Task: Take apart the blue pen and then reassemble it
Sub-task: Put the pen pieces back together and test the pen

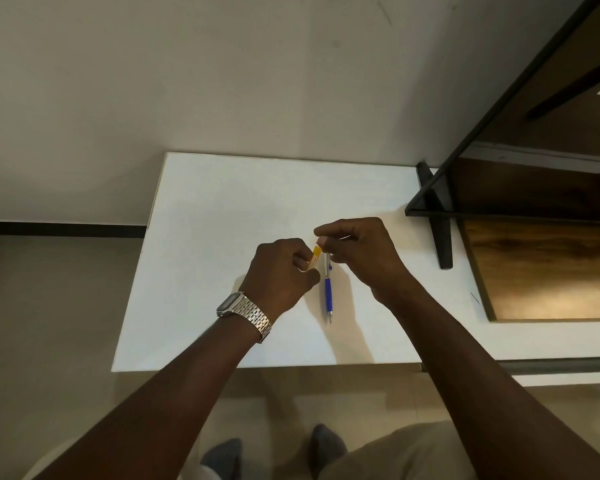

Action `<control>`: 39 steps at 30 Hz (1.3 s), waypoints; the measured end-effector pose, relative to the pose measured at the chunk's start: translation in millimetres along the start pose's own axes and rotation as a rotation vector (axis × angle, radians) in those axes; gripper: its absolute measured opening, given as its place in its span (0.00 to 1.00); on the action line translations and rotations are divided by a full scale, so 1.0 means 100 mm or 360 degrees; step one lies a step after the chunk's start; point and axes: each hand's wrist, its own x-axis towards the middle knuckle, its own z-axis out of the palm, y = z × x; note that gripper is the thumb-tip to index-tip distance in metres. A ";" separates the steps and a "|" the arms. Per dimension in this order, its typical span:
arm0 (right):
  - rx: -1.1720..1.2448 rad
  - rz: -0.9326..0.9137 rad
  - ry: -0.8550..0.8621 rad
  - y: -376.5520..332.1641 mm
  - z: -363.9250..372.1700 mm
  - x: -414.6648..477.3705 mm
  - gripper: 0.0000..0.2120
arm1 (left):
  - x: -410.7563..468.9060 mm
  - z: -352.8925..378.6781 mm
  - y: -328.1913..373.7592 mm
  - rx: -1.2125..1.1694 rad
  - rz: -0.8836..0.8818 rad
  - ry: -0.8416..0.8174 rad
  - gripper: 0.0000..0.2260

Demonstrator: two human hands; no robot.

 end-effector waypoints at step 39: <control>-0.0405 0.0019 -0.0288 -0.11 -0.25 0.03 0.09 | -0.03 0.09 0.04 0.0274 0.0247 0.0098 0.12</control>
